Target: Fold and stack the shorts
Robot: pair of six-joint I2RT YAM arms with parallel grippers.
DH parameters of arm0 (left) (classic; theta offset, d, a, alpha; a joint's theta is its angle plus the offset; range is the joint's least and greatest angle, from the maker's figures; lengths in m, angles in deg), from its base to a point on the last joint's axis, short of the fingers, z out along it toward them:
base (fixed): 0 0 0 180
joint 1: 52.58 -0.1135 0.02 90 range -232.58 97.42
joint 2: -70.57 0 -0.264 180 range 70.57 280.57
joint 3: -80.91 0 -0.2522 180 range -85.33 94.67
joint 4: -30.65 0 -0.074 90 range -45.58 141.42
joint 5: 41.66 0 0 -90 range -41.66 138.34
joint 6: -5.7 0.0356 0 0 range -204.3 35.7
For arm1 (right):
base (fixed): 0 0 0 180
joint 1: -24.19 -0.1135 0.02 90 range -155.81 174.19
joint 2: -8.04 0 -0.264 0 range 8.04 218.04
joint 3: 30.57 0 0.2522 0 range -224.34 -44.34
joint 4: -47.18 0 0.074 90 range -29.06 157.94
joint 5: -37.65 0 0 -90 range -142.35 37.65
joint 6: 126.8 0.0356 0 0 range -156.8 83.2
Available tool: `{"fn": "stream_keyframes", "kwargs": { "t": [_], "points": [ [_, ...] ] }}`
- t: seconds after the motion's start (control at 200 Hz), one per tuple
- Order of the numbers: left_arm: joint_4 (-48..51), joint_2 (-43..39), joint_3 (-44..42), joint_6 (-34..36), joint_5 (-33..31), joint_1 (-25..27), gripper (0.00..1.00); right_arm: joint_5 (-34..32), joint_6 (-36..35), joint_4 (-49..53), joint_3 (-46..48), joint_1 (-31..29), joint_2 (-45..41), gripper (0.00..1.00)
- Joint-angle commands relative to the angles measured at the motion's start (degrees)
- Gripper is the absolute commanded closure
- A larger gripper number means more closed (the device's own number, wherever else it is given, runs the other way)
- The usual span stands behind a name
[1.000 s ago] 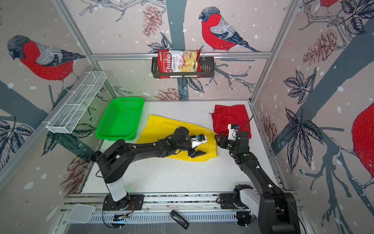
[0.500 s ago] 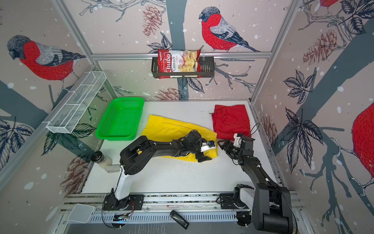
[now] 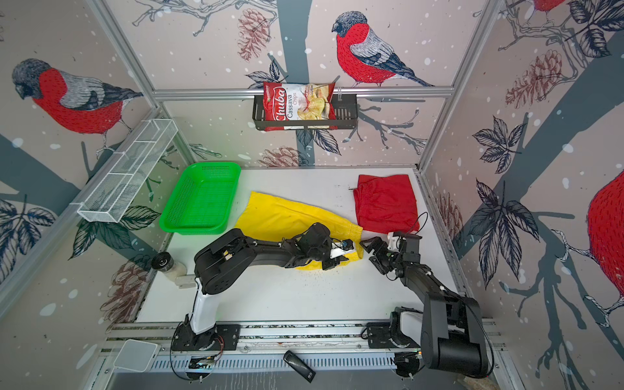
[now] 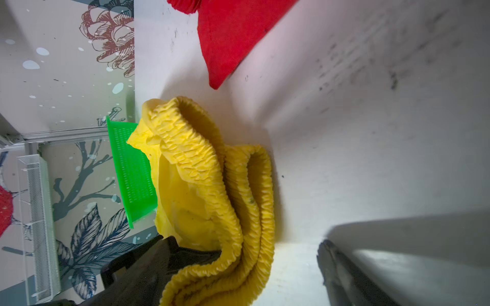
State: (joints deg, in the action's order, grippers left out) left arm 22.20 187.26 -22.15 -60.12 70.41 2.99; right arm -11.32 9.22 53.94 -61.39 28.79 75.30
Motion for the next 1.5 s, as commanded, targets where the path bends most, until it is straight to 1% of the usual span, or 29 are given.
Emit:
{"fn": "stream_keyframes", "kwargs": {
  "t": [0.0,0.02,0.11,0.155,0.225,0.325,0.52,0.7,0.745,0.78,0.815,0.84,0.886,0.906,0.941,0.991,1.036,1.116,1.201,1.276,1.336,1.381,1.491],
  "points": [
    [-7.4,-2.1,-2.8,1.1,-4.3,1.0,0.98,3.2,7.6,-6.1,0.8,-0.5,-1.2,0.07],
    [-8.5,-2.4,-3.3,1.2,-5.2,1.1,1.0,3.5,9.0,-7.1,1.2,-0.6,-1.5,0.06],
    [-12.4,-3.4,-5.4,1.8,-9.7,2.0,1.0,3.7,14.8,-11.1,2.5,-1.6,-3.0,0.04],
    [-14.2,-3.9,-5.7,2.3,-11.7,2.5,1.0,3.1,16.8,-11.9,3.0,-2.4,-3.4,0.04],
    [-17.5,-4.4,-8.4,2.7,-15.4,3.2,1.0,2.1,19.8,-13.3,4.3,-3.6,-3.9,0.03],
    [-22.0,-4.9,-10.1,3.0,-19.1,4.1,1.0,1.9,24.9,-18.3,6.3,-5.3,-4.1,0.03],
    [-23.2,-4.3,-10.6,5.1,-19.4,5.9,1.0,0.8,30.5,-26.1,5.4,-9.6,-1.6,0.03],
    [-24.4,-4.1,-11.5,5.4,-18.0,7.2,1.0,0.4,32.7,-31.4,3.6,-12.9,3.8,0.03],
    [-24.5,-4.1,-11.7,5.4,-17.7,7.4,1.0,0.2,32.9,-32.1,3.1,-13.4,4.3,0.04],
    [-24.5,-4.1,-11.8,5.4,-17.5,7.6,1.0,0.0,32.3,-31.9,2.6,-13.9,6.2,0.06],
    [-24.3,-4.3,-11.9,5.4,-17.4,7.7,0.96,-0.5,31.4,-31.1,2.1,-14.0,6.8,0.08],
    [-24.3,-4.5,-12.1,5.1,-17.2,7.7,0.89,-0.9,30.7,-30.2,1.9,-14.1,7.2,0.12],
    [-24.1,-4.9,-12.3,4.2,-17.0,7.7,0.71,-1.9,29.0,-28.0,1.6,-14.0,7.8,0.2],
    [-24.2,-5.2,-12.5,3.9,-17.1,7.7,0.6,-2.3,28.1,-27.0,1.4,-14.0,8.1,0.23],
    [-24.1,-5.7,-12.9,3.4,-17.2,7.7,0.48,-2.9,26.7,-25.8,1.3,-14.0,8.6,0.29],
    [-24.6,-6.6,-13.7,2.1,-18.1,7.7,0.37,-3.6,24.9,-24.0,1.2,-13.9,9.5,0.38],
    [-25.0,-7.6,-14.8,1.2,-18.8,7.7,0.31,-3.8,23.9,-23.7,1.2,-13.8,10.5,0.46],
    [-24.9,-9.4,-16.4,0.3,-19.7,7.7,0.25,-3.5,22.5,-23.9,0.9,-13.9,12.1,0.56],
    [-24.5,-11.6,-18.2,-1.7,-22.7,7.7,0.24,-3.4,20.4,-22.6,-0.2,-14.0,12.9,0.69],
    [-23.6,-13.7,-19.8,-3.1,-26.1,7.6,0.23,-4.8,16.8,-17.5,-2.0,-14.3,12.1,0.81],
    [-21.8,-15.5,-20.7,-4.9,-28.4,6.9,0.22,-6.5,13.1,-11.9,-4.1,-14.8,10.4,0.85],
    [-19.9,-16.9,-21.0,-7.9,-29.6,6.1,0.21,-8.0,9.9,-7.1,-6.0,-15.2,8.8,0.87],
    [-14.5,-21.0,-21.8,-15.4,-29.5,2.4,0.2,-13.0,1.6,6.5,-12.0,-16.0,4.9,0.9]
  ]
}}
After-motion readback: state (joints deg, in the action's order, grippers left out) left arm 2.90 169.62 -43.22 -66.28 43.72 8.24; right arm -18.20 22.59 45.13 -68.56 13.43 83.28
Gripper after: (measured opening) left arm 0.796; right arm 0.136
